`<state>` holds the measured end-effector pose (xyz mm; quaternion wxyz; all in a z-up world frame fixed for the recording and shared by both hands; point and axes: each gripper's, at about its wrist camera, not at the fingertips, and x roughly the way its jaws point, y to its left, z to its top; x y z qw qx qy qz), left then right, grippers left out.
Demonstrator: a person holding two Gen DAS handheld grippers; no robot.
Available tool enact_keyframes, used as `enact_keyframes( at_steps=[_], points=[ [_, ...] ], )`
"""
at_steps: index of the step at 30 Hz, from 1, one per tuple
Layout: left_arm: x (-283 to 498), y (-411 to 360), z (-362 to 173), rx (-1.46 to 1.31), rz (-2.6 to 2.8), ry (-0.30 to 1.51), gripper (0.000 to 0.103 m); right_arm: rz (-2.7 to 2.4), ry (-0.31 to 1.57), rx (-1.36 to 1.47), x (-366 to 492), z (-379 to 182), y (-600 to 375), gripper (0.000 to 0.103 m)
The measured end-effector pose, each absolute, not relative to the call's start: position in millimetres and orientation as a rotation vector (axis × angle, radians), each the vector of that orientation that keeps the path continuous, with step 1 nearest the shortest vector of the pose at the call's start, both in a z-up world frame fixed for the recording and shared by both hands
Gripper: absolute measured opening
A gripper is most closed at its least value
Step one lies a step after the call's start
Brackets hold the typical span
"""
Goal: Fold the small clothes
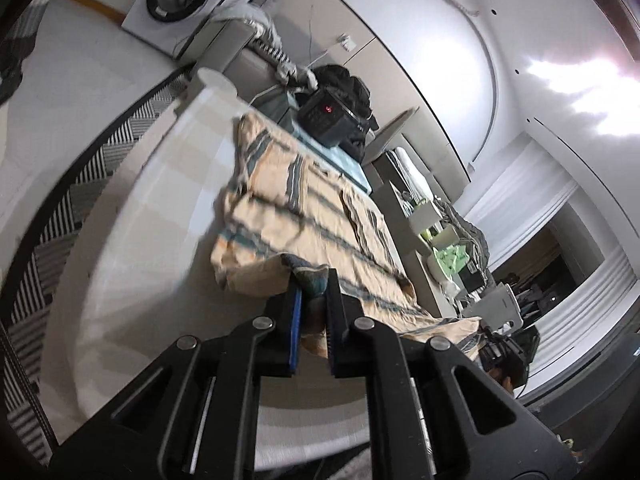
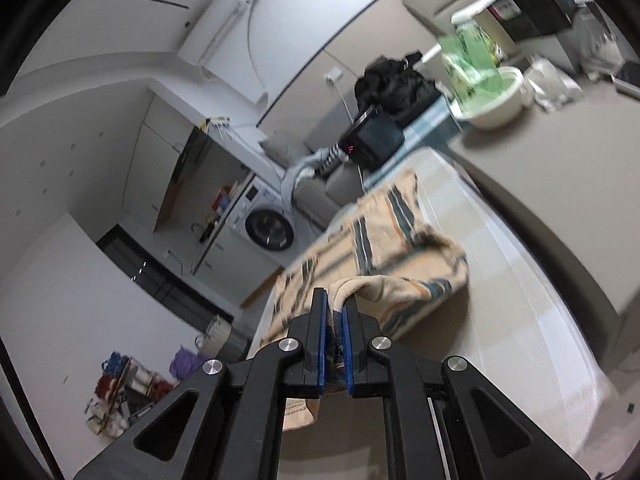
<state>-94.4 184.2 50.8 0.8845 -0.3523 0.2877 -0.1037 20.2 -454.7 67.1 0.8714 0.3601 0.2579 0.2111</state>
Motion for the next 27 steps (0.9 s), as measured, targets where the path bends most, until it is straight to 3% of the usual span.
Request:
enact_keyframes(
  at_steps=[14,27],
  points=[
    [-2.5,210.9,111.9,-0.712,-0.218,0.463,0.007,0.313,0.386,0.791,91.7,112.4,-437.7,0.007],
    [139.2,232.9,101.0,-0.748,-0.188,0.495,0.006,0.166,0.386,0.797,199.0,104.5,-424.7,0.007]
  ],
)
